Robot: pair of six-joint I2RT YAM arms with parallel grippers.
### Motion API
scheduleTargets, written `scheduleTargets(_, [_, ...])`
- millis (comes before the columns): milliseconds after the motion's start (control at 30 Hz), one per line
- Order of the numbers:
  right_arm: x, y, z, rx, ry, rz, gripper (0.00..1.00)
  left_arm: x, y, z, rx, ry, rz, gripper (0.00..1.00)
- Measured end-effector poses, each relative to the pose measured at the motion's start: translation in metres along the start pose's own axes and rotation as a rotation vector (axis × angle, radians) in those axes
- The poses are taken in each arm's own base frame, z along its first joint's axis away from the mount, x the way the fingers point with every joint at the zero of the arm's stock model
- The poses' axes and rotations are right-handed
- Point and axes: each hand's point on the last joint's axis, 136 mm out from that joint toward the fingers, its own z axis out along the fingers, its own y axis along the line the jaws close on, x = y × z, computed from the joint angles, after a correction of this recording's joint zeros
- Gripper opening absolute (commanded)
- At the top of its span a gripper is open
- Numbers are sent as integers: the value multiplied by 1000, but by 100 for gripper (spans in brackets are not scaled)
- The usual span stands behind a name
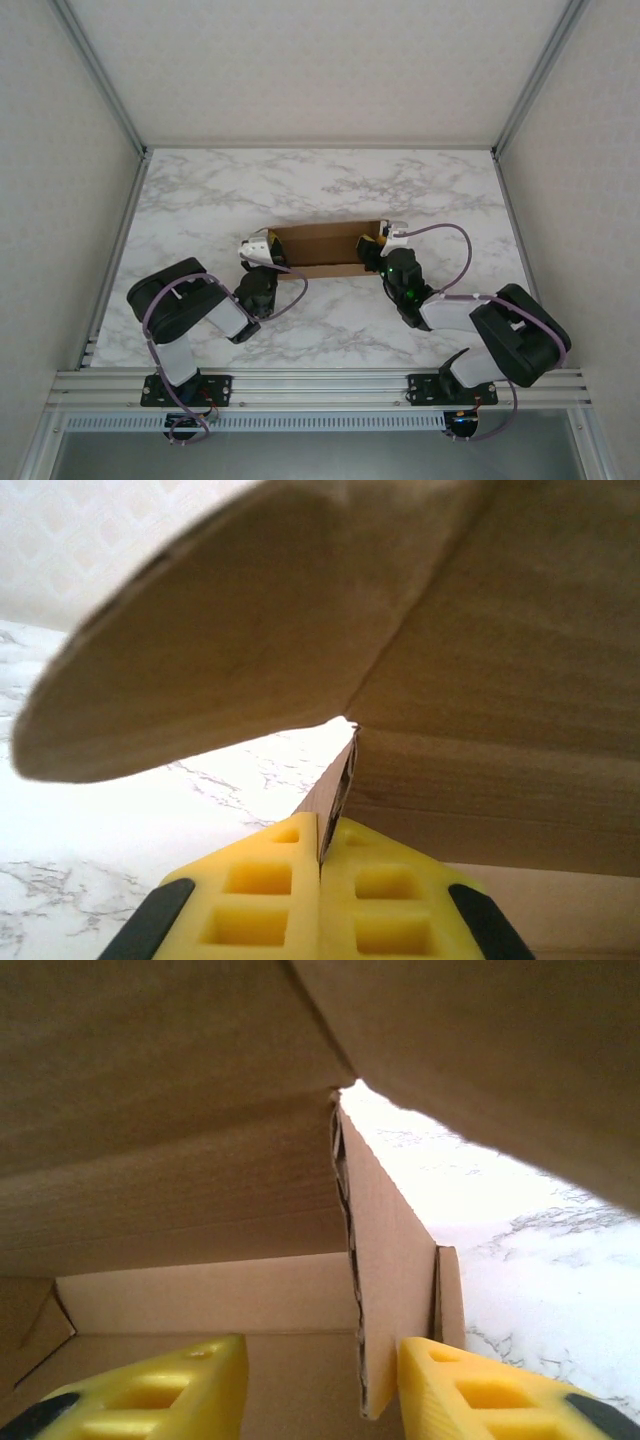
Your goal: Fold the paper box
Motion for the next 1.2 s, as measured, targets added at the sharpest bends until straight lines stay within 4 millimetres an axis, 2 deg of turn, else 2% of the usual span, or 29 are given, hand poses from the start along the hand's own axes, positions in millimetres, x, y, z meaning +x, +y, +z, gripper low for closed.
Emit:
scheduleTargets(133, [0,4,-7,-26,19,-19,51,6,0,-2,-5,8,34,0])
scheduleTargets(267, [-11,12,-18,-69,14,-31,51,12,0,-3,-12,17,68,0])
scheduleTargets(467, [-36,25,-56,-165,-40,-29,47,15,-2,-4,-7,23,100,0])
scheduleTargets(600, [-74,33,-90,-211,-123,-39,50,15,-3,-5,-1,25,115,1])
scheduleTargets(700, [-108,41,-105,-208,-138,-63,48,16,-3,-5,0,26,124,1])
scheduleTargets(767, [-132,49,-108,-201,-137,-80,43,16,-3,-5,0,27,127,2])
scheduleTargets(867, [-158,60,-98,-175,-105,-92,33,16,-4,-5,4,28,127,5])
scheduleTargets(933, [-160,63,-81,-138,-29,-88,34,17,-5,-5,9,29,127,6])
scheduleTargets(1000, [-155,67,-54,-94,81,-83,34,17,-7,-5,19,31,129,9])
scheduleTargets(1100, [-131,65,-14,-31,235,-68,34,23,-10,-8,38,49,149,18])
scheduleTargets(1200, [-91,54,3,20,373,-50,34,36,-13,-14,67,96,194,31])
